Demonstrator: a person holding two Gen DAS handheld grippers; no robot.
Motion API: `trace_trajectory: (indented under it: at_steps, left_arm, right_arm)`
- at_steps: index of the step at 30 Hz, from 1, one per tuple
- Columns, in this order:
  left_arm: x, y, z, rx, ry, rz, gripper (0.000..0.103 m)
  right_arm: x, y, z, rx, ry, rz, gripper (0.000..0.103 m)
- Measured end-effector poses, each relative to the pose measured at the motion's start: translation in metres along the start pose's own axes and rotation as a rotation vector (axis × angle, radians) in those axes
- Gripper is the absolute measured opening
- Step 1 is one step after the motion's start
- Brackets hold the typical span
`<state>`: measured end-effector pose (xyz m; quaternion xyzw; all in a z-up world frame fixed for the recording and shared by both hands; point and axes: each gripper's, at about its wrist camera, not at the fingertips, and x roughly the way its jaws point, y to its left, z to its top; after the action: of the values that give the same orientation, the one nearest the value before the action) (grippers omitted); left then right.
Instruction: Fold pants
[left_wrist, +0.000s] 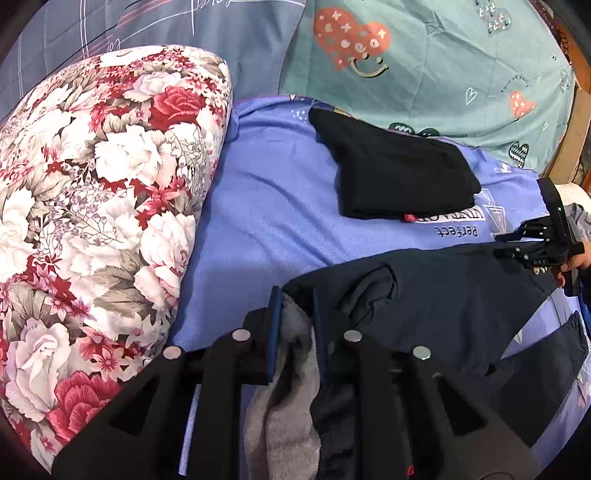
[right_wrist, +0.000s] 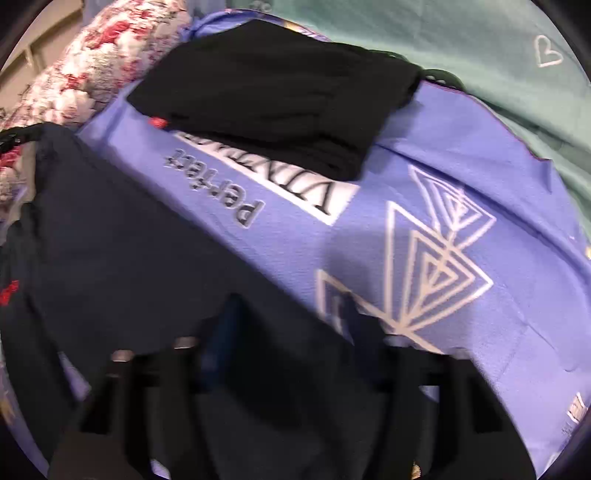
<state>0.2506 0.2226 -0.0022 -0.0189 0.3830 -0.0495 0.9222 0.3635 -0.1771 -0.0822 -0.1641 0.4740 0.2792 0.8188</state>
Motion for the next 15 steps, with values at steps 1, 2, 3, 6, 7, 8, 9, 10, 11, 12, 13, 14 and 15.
trace_trajectory:
  at_steps: [1,2,3,6,7,8,9,10,11,12,13,14,15]
  left_arm:
    - [-0.001,0.0,0.0,-0.006,0.0,-0.001,0.016]
    - [-0.001,0.001,0.0,-0.011,0.002,-0.002,0.016]
    - [-0.003,0.001,0.0,-0.015,0.004,-0.001,0.016]
    - [-0.009,-0.002,0.0,-0.017,0.0,0.012,0.016]
    - [-0.016,-0.003,0.0,-0.016,-0.008,0.014,0.016]
    - [-0.02,-0.003,0.0,-0.015,-0.014,0.012,0.016]
    - [-0.025,-0.003,0.001,-0.013,-0.021,0.01,0.016]
    - [-0.036,-0.003,-0.001,-0.01,-0.031,0.005,0.016]
    - [-0.043,-0.003,-0.003,-0.007,-0.038,-0.002,0.016]
    - [-0.052,-0.003,-0.006,-0.004,-0.045,-0.011,0.016]
    - [-0.063,-0.004,-0.012,0.001,-0.057,-0.021,0.016]
    - [-0.072,-0.006,-0.017,0.008,-0.065,-0.025,0.016]
    - [-0.079,-0.007,-0.022,0.017,-0.071,-0.026,0.016]
  right_arm:
    - [-0.002,0.002,-0.001,0.012,0.007,0.005,0.014]
    - [-0.003,0.004,-0.001,0.006,0.012,-0.002,0.008]
    - [-0.005,0.009,-0.003,-0.015,0.011,-0.022,0.005]
    - [-0.032,0.015,-0.006,0.004,-0.052,-0.034,0.005]
    - [-0.046,0.016,-0.01,0.014,-0.083,-0.019,0.005]
    - [-0.067,0.019,-0.017,0.016,-0.125,-0.002,0.005]
    - [-0.081,0.022,-0.024,0.016,-0.153,0.014,0.005]
    - [-0.095,0.026,-0.032,0.018,-0.177,0.034,0.005]
    - [-0.111,0.031,-0.043,0.015,-0.203,0.053,0.005]
    - [-0.125,0.037,-0.055,0.006,-0.222,0.069,0.005]
    - [-0.139,0.047,-0.07,0.0,-0.24,0.091,0.005]
    - [-0.148,0.059,-0.084,-0.007,-0.247,0.108,0.005]
    - [-0.152,0.07,-0.092,-0.018,-0.248,0.115,0.005]
